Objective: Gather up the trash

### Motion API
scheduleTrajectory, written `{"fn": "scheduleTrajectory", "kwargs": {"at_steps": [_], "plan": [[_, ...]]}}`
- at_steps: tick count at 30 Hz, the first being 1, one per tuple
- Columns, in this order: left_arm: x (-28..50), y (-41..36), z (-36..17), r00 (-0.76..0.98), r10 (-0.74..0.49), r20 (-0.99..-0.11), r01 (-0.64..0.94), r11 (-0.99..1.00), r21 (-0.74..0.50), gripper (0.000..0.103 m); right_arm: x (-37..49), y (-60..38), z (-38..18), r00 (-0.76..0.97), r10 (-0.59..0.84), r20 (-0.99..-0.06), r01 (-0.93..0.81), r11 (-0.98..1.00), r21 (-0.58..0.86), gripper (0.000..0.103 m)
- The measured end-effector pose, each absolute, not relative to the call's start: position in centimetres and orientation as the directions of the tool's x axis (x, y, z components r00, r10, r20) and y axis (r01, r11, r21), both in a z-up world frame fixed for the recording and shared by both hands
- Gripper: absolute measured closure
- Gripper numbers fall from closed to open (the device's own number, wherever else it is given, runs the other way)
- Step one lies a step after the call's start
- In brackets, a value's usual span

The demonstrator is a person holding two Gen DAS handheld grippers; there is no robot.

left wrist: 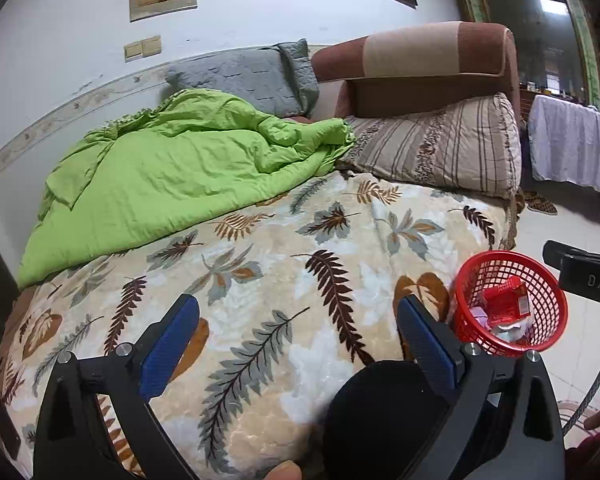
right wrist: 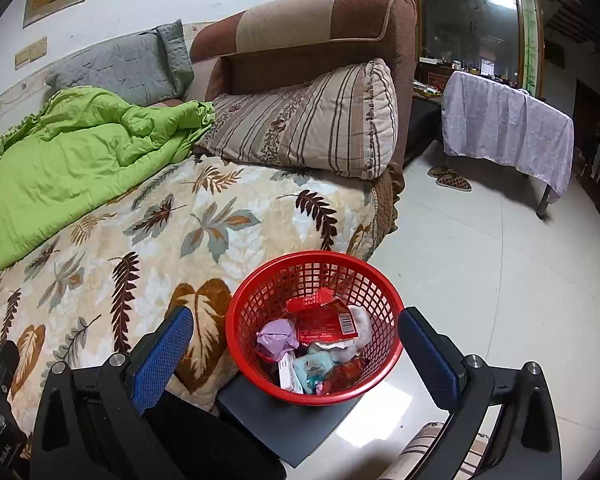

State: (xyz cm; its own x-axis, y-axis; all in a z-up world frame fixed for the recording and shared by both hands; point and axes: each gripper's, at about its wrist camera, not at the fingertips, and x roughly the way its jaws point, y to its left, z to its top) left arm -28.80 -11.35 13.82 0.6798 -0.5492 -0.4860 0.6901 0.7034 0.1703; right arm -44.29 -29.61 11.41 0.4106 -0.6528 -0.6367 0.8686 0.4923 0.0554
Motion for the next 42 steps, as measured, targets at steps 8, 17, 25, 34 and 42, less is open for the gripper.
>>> {"fn": "scheduleTrajectory", "kwargs": {"at_steps": [8, 17, 25, 34, 42], "plan": [[-28.6, -11.8, 13.0, 0.668, -0.535, -0.517, 0.696, 0.695, 0.181, 0.004, -44.1, -30.3, 11.0, 0.411, -0.64, -0.65, 0.866, 0.496, 0.059, 0.0], [-27.9, -11.8, 12.5, 0.637, -0.543, -0.548, 0.709, 0.691, 0.139, 0.004, -43.9, -30.6, 10.5, 0.403, -0.629, -0.665, 0.868, 0.493, 0.059, 0.0], [-27.7, -11.9, 12.2, 0.629, -0.545, -0.554, 0.712, 0.69, 0.13, 0.004, -43.9, -30.7, 10.2, 0.398, -0.624, -0.673, 0.868, 0.493, 0.056, 0.0], [-27.6, -11.7, 11.8, 0.621, -0.548, -0.56, 0.713, 0.691, 0.115, 0.004, -43.8, -30.8, 10.0, 0.395, -0.621, -0.677, 0.868, 0.493, 0.054, 0.0], [-27.6, -11.8, 11.8, 0.622, -0.548, -0.559, 0.713, 0.692, 0.114, 0.004, -43.8, -30.8, 10.0, 0.395, -0.621, -0.677, 0.868, 0.494, 0.054, 0.0]]}}
